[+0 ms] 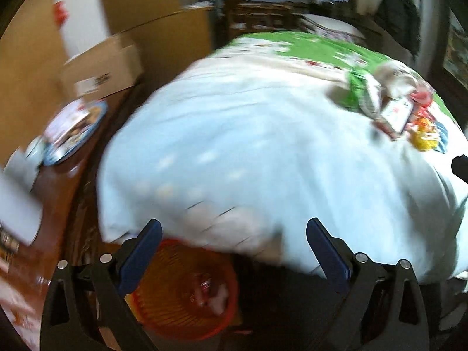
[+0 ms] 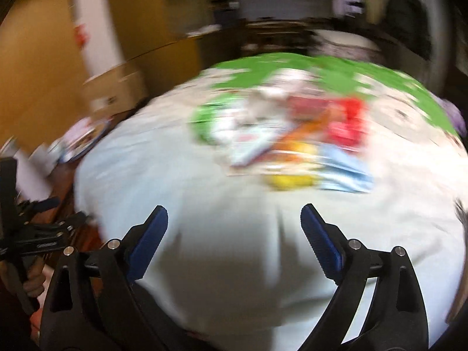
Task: Collect trash
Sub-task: 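Return both tools over the bed toward the remaining trash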
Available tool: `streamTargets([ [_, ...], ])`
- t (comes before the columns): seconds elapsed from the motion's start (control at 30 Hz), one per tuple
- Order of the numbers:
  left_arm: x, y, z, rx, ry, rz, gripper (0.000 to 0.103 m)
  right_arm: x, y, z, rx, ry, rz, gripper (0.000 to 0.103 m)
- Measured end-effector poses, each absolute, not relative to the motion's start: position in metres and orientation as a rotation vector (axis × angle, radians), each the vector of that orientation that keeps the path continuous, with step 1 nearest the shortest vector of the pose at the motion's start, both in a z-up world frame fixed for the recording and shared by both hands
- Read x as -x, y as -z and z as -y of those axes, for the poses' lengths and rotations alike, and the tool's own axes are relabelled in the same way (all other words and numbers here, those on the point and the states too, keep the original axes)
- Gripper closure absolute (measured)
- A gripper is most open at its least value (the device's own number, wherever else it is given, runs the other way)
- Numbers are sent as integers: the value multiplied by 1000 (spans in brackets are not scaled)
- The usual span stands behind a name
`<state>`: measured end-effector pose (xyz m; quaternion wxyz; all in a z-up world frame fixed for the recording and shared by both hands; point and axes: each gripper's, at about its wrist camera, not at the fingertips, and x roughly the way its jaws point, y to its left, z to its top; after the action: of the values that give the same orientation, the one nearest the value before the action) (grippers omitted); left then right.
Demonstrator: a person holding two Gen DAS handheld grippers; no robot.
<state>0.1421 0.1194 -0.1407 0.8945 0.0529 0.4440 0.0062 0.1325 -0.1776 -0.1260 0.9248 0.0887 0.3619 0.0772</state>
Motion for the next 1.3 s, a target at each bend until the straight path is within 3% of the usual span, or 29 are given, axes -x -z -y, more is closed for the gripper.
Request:
streamTargets([
  [0.33,-239,172,-14,-169,101,-968,6,-161,153,263,-261,71,-747,14],
  [1.17,-248,182,-23,-84,127,-837,4,-201,164,239,-278,-60,-784,14],
  [1.2,-248,182,-23,-84,128,-836,4,-197,162,241,-282,-66,-761,15],
  [1.23,-248,182,-23,-84,128,-836,4,-190,159,243,-284,-55,-730,26],
  [1.27,-247,182,-23,-83,129,-835,4,-183,157,248,-288,-10,-709,44],
  [1.3,-247,182,-23,-82,130,-835,4,-180,158,253,-305,16,-703,50],
])
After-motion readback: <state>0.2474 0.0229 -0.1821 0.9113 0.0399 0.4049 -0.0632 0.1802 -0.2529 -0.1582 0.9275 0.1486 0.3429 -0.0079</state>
